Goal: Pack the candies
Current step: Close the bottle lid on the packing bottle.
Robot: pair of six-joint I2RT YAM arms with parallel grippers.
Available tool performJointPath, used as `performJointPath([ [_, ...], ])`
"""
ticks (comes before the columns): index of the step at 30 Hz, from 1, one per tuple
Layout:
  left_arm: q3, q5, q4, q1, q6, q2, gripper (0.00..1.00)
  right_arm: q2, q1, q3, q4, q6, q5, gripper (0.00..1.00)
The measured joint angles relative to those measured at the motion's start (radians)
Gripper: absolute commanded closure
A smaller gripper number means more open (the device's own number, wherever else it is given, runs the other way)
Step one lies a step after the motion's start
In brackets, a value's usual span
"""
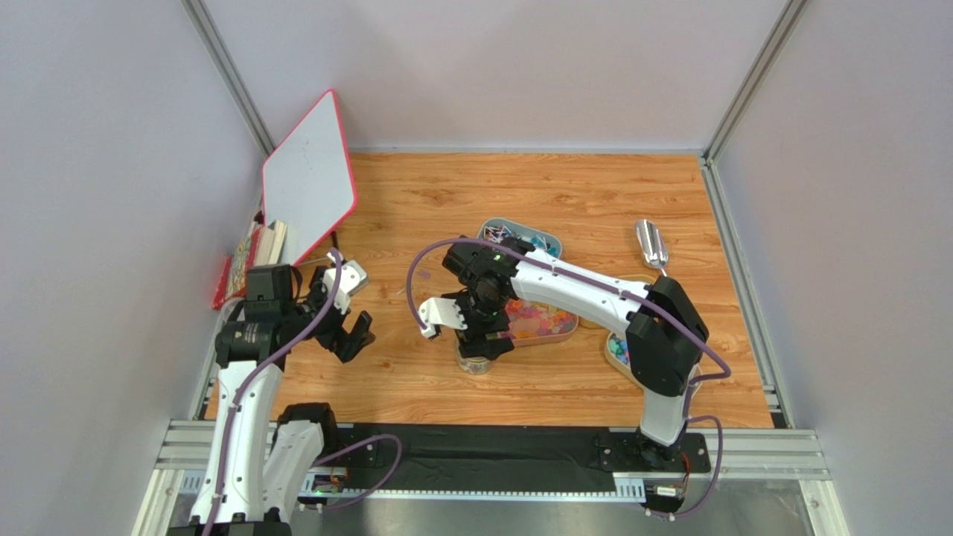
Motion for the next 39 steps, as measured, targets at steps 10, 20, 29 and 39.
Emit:
performJointPath([
  [10,-0.015,-0.007,0.03,-0.003,0.004,0.012,0.03,0.012,0.01,0.003,-0.014,0.0,-0.002,0.24],
  [20,-0.024,-0.019,0.04,-0.008,0.006,0.013,0.03,0.053,0.027,0.041,-0.012,0.001,0.003,0.24],
  [29,-0.024,-0.025,0.045,-0.008,0.014,0.012,0.03,0.053,0.035,0.042,-0.011,0.003,0.047,0.25],
  [39,-0.024,-0.024,0.052,-0.015,0.017,0.012,0.03,0.058,0.036,0.043,-0.01,0.01,0.097,0.24],
])
